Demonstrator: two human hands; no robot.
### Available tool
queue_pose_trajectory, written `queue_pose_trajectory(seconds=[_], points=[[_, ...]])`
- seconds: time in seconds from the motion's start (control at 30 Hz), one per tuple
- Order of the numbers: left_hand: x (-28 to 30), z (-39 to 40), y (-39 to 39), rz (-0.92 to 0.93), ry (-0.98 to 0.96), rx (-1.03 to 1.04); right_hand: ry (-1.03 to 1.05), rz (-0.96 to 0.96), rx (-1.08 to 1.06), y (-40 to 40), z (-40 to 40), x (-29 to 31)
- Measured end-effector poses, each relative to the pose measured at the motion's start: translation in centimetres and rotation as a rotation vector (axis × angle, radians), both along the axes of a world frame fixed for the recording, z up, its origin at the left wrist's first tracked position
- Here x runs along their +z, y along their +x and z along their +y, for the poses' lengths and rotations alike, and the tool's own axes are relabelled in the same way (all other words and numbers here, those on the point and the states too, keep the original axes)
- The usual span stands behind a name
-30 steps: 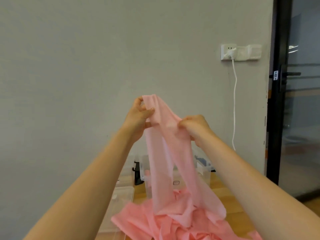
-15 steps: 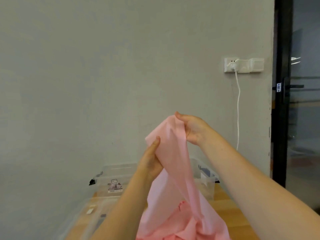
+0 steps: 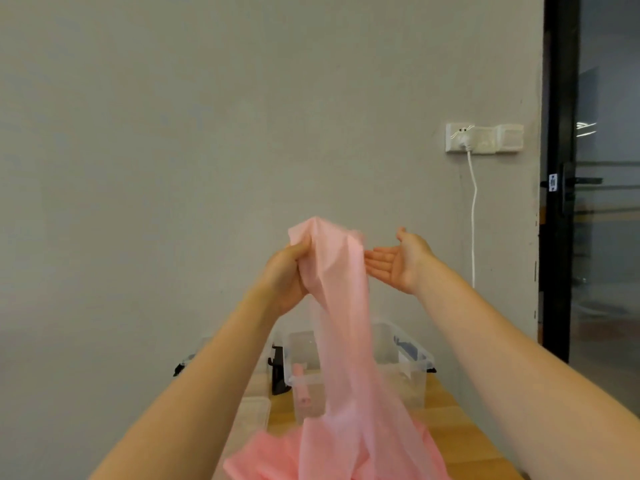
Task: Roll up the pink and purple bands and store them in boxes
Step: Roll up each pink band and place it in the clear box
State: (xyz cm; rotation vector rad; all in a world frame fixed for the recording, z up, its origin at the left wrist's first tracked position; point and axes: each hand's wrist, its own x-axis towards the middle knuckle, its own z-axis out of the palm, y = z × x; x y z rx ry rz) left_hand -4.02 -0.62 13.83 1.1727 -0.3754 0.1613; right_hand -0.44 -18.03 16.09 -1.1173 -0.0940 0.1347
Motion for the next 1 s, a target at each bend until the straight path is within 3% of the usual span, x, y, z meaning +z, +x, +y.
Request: queue_pose_trajectory(seconds=[0.13,0.23,0.33,0.4,0.47,0.6,0.77,0.9,1.0], points=[[1.4,0.3,-0.6,0.001,0.332,-0.061,-0.272,-0.006,0.178,-0.3,-0.2,-1.0],[2.9,0.6,-0.7,-0.013,0.435,-0.047,-0.490,-0.156,0.077,-1.3,0.6,-0.8],[5.0,0.7,-0.7,-0.061,0.499,0.070,-0.461,-0.280,-0.096,-1.4,1.5,0.4],[5.8,1.0,-0.7,-0.084,0.455,0.172,-0.369,-0.299,-0.193,-0.9,1.6,1.4],[5.0,1.2,-0.5,-0.063,0.295,0.160,-0.247,-0.276,-0.208,-0.6,1.6,1.9],[-3.0,0.2,-0.1,0.010,-0.098,-0.196,0.062,-0.120,0.049,-0.7,2.2,1.3],[-10.0,-2.4,-0.6,0.069,-0.190,-0.275,0.100,-0.096,0.162,-0.8,2.9,0.5],[-8.9,-2.0,-0.9,0.044,-0.270,-0.132,0.070,-0.178,0.213,-0.9,1.0,0.3],[-7.2,-1.2,-1.0,0.054,-0.186,-0.205,-0.023,-0.223,0.195,-0.7,0.5,-0.7]])
